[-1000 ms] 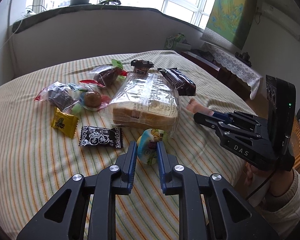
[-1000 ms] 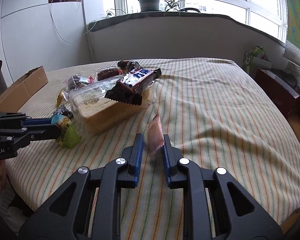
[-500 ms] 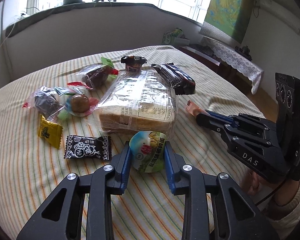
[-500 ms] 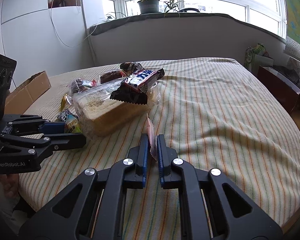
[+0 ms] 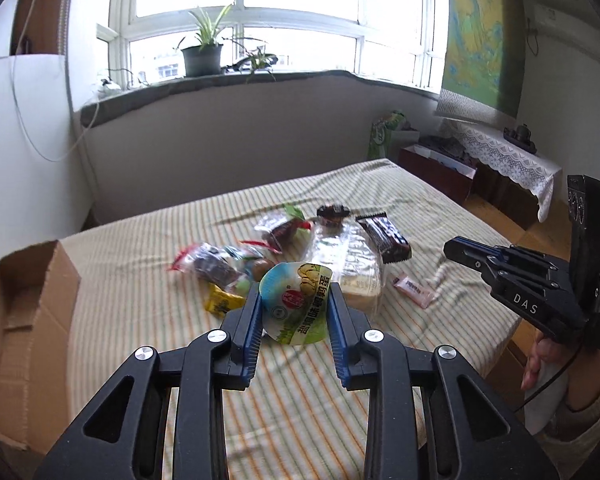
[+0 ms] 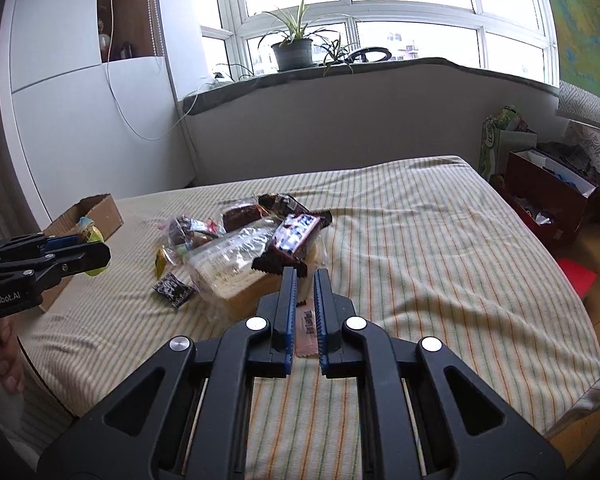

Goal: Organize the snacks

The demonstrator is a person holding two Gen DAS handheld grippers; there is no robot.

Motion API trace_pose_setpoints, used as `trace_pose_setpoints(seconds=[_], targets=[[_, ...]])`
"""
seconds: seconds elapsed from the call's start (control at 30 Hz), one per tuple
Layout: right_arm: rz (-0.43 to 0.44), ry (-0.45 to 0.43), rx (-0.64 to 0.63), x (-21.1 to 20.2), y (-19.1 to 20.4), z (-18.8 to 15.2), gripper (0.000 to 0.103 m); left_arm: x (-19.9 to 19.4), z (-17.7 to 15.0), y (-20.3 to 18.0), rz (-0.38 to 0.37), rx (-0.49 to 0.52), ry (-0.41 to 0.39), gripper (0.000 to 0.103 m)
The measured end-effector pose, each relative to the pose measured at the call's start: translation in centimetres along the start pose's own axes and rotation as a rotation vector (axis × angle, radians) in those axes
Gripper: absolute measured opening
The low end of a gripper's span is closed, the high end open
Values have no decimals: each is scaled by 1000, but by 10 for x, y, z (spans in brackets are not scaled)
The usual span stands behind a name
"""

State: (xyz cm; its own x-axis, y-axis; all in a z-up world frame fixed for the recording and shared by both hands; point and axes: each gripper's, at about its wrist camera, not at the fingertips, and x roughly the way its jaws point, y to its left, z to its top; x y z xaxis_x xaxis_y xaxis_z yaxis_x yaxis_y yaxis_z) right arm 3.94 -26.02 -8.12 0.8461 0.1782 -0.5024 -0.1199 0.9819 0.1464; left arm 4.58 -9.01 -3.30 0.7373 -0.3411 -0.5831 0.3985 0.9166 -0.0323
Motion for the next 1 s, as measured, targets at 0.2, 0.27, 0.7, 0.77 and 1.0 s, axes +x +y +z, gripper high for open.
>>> trace_pose_setpoints(seconds=[0.2,0.27,0.7,0.77,1.0], targets=[[-17,-69,-63,-24,36,30,9,-33,11,21,28,-12,-94,28],[-58,-69,-97,-26,43,33,9,-36,7,33,30,-35,-104,28],[-110,229,-192,67,18,-30,20,-18,-11,44,-7,-88,-46,28],[-116,235,-201,65,20,-32,20,-17,-12,44,-11,-85,-44,28],[-118,111,-104,27,16,-7,20,-27,-5,43,26,-51,-67,28]])
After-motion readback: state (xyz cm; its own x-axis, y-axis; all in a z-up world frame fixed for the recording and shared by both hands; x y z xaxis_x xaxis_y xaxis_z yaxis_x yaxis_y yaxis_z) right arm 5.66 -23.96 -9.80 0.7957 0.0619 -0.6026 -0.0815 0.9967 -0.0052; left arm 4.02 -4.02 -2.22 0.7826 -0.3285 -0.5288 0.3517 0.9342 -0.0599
